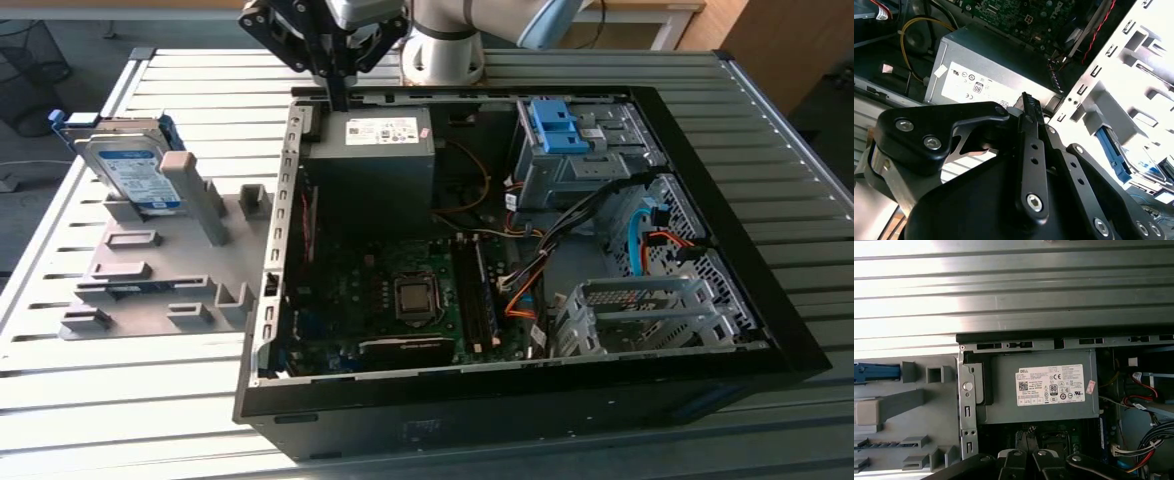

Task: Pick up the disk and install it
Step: 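Reach for the disk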

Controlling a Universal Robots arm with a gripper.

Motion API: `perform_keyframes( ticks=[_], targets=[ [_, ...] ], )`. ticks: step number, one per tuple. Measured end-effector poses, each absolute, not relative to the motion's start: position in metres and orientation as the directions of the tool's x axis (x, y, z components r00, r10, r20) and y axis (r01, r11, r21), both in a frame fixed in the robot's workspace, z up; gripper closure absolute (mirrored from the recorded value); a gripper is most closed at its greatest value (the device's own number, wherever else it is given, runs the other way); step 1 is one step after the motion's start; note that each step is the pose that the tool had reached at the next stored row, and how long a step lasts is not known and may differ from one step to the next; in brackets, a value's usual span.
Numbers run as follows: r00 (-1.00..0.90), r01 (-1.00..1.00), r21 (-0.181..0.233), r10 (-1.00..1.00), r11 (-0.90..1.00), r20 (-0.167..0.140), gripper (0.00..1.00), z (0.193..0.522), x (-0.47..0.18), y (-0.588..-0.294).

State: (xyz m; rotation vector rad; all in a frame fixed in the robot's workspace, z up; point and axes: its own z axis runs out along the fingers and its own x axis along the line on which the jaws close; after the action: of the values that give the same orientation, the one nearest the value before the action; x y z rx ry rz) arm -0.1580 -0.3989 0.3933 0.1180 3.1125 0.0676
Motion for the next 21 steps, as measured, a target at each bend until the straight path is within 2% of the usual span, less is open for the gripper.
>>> perform_keyframes(
  ticks=[21],
  targets=[
    [-0.997,0.075,0.044,0.076,0.996,-0.024,0.89,0.3933,-0.1626,-0.3989]
  ],
)
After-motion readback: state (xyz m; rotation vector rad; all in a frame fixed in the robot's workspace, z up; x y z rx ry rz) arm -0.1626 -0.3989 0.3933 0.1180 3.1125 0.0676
